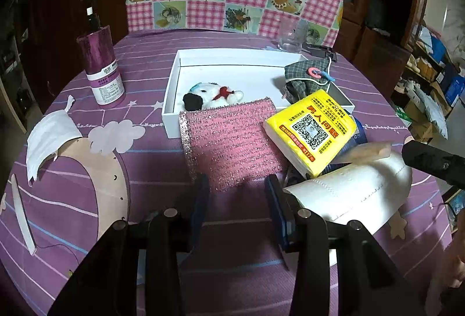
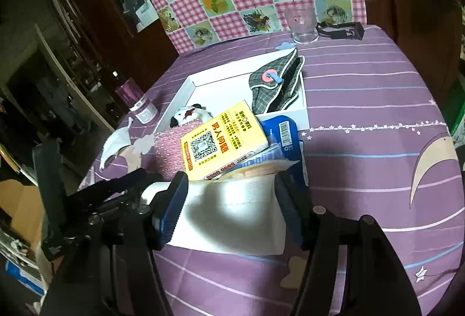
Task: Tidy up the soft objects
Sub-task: 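Grasp the pink sparkly sponge with the left tool while the right tool grasps the yellow card box, then lift the pink sponge with the left tool while the right tool lifts the yellow card box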
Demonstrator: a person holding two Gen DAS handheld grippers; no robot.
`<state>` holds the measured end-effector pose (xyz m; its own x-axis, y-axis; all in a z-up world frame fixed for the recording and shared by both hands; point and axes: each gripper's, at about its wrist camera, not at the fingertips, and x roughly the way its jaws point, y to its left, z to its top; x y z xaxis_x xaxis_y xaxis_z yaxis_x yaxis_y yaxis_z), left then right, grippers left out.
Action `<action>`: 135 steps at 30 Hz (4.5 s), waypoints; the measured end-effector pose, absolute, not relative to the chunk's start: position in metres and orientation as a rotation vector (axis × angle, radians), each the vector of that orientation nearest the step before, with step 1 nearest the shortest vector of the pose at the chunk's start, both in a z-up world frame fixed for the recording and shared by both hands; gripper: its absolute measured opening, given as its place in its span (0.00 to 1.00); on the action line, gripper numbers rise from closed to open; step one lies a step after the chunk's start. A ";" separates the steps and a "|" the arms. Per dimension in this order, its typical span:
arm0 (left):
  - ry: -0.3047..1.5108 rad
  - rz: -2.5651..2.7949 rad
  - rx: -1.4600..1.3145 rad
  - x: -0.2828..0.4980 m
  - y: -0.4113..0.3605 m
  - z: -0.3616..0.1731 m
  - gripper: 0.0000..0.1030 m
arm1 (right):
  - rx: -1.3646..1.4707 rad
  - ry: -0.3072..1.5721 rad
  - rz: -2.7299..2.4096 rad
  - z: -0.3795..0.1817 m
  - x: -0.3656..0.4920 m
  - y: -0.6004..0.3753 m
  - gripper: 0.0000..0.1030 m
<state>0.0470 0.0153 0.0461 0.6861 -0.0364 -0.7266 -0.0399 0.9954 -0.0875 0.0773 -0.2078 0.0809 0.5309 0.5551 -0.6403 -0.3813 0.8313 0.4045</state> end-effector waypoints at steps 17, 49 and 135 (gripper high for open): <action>0.814 -0.012 -0.158 0.048 0.025 0.047 0.38 | 0.301 0.848 0.465 0.076 0.100 -0.228 0.65; 1.006 -0.233 -0.488 0.117 0.020 0.024 0.16 | 0.121 1.328 0.635 0.044 0.219 -0.164 0.56; 0.807 -0.007 -0.427 0.078 0.097 0.049 0.65 | 0.121 1.128 0.737 0.109 0.179 -0.165 0.18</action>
